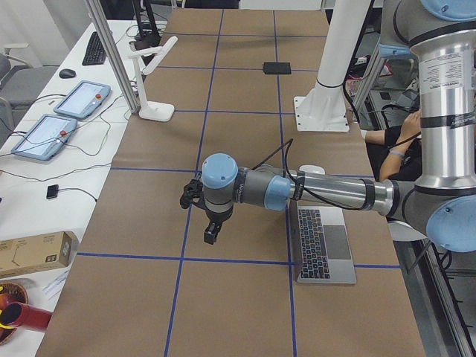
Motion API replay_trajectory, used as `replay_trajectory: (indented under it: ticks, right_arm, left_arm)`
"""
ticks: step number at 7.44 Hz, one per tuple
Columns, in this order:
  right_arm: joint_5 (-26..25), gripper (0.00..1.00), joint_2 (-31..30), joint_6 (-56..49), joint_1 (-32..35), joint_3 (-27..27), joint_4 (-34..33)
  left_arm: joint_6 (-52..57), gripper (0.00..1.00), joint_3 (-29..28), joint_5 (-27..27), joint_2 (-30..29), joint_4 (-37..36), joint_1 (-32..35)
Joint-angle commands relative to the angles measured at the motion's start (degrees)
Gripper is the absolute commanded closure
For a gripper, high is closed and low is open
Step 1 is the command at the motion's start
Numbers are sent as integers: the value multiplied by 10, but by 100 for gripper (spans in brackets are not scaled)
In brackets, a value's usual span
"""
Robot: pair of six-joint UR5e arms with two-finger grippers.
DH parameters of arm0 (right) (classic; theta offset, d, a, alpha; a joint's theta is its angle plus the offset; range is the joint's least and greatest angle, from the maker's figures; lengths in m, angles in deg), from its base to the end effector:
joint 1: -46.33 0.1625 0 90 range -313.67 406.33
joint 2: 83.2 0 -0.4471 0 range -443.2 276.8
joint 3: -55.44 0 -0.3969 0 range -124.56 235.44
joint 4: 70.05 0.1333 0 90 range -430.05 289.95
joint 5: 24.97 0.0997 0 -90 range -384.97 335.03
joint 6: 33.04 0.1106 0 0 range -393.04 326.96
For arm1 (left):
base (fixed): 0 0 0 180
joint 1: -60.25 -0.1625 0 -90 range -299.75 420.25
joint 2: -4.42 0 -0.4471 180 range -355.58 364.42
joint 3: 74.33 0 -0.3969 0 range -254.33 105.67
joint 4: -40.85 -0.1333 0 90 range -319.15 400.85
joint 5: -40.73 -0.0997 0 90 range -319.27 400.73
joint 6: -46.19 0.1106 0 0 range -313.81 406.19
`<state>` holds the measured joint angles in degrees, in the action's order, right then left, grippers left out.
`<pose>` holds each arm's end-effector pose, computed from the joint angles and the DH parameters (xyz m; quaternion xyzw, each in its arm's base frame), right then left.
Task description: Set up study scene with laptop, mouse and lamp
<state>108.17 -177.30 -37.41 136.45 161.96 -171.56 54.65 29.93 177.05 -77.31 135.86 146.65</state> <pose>0.0586 -0.4565 0.6022 0.0218 -0.3671 -0.0374 0.9292 -0.0254 -0.4453 0.6195 0.1046 0.3874 0.1336 0.9062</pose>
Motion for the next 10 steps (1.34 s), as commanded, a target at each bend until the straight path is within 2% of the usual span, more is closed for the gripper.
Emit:
replay_trajectory:
  ticks: [1,3,5,6,8,9,10]
  right_arm:
    - [-2,0,-5,-7,1,5,0]
    - [-4,0,14,-1,1,9,1]
    - [-4,0,33,-6,-14,81,13]
    - [8,0,33,-6,-33,106,19]
    - [91,0,29,-1,-73,106,46]
    - [98,0,20,1,-88,115,83]
    - [95,0,12,1,-108,119,88]
  left_arm:
    - [0,0,0,-1,-1,0,0]
    - [0,0,6,3,2,-3,0]
    - [-17,0,8,4,4,-5,0]
    - [-4,0,10,4,36,5,1]
    - [107,0,13,6,67,5,5]
    - [150,0,20,15,78,5,12]
    - [168,0,46,31,106,4,26]
